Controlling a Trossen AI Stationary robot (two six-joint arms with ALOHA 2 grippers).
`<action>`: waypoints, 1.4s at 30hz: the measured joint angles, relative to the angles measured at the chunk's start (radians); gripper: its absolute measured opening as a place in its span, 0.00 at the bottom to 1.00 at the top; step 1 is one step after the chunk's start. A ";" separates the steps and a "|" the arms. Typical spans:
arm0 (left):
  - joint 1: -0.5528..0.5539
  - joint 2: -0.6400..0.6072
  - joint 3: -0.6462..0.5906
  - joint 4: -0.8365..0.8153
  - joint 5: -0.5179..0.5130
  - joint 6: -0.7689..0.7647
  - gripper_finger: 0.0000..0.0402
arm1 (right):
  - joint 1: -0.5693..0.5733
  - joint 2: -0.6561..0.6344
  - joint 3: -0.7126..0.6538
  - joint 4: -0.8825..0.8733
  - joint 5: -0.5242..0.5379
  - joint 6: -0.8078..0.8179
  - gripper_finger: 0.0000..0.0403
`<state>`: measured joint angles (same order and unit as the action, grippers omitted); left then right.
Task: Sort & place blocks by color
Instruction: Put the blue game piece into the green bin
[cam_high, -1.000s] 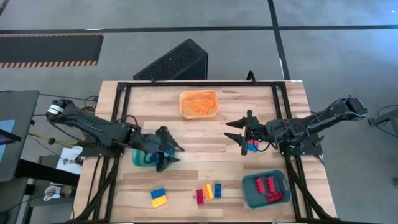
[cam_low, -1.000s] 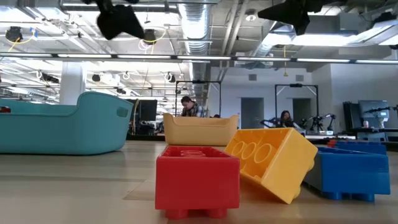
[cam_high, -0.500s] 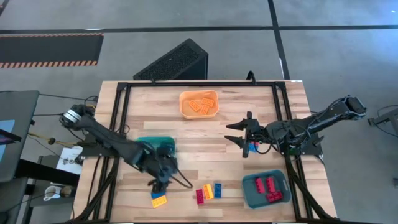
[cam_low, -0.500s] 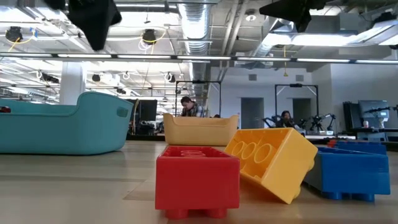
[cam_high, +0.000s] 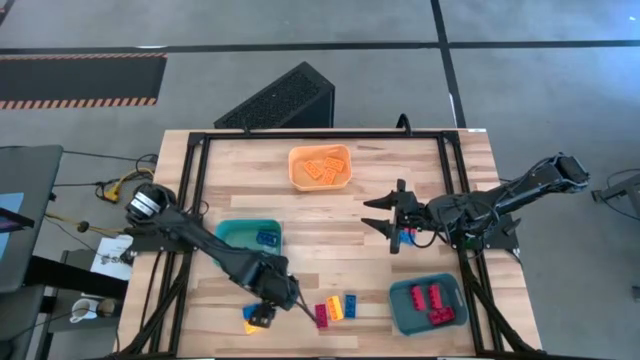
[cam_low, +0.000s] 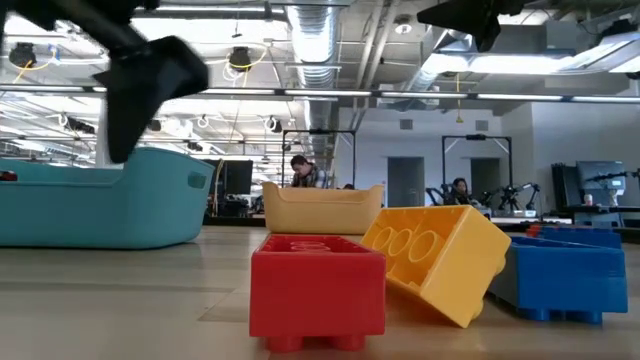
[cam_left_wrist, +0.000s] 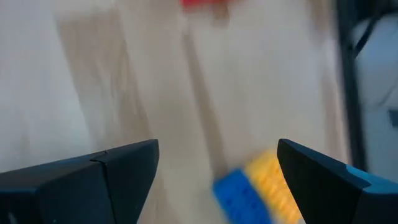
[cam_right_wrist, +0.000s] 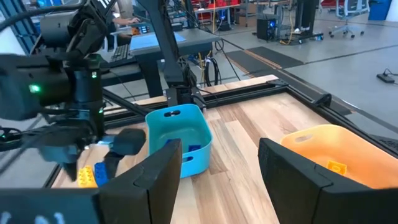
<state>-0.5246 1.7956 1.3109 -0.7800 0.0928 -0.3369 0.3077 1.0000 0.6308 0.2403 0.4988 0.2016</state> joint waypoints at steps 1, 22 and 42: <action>-0.007 0.000 0.000 -0.043 -0.006 0.000 0.77 | 0.000 0.000 0.000 -0.001 0.000 0.000 0.58; -0.226 -0.008 -0.072 -0.250 -0.104 -0.254 0.77 | 0.000 0.000 0.000 0.000 0.000 0.008 0.58; -0.255 -0.164 -0.321 0.141 -0.186 -0.499 0.77 | 0.006 0.000 0.000 0.000 0.000 0.010 0.58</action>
<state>-0.7793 1.6320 0.9901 -0.6388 -0.0928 -0.8355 0.3141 1.0000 0.6308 0.2398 0.4984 0.2111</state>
